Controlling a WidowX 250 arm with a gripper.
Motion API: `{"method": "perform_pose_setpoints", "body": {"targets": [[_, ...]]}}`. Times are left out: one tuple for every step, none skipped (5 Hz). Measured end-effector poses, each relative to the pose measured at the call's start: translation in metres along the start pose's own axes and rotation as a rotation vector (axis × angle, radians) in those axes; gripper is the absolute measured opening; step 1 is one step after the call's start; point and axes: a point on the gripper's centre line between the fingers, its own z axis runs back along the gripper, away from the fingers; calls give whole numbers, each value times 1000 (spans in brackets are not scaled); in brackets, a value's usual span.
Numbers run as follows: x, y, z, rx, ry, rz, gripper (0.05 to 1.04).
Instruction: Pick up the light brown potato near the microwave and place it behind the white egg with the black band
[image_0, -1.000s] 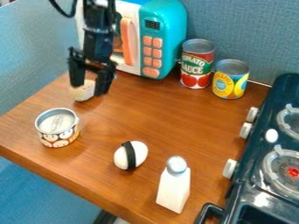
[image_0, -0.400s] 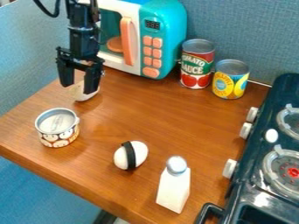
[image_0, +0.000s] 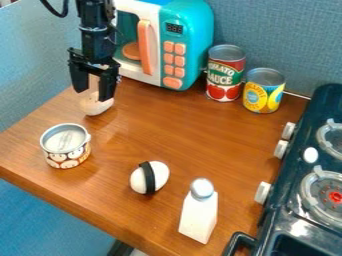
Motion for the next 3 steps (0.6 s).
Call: {"method": "perform_pose_setpoints", "body": {"targets": [[7, 10, -11, -27, -2, 13, 999], [12, 21, -21, -63, 3, 24, 999], [19, 22, -36, -88, 40, 11, 948]]}}
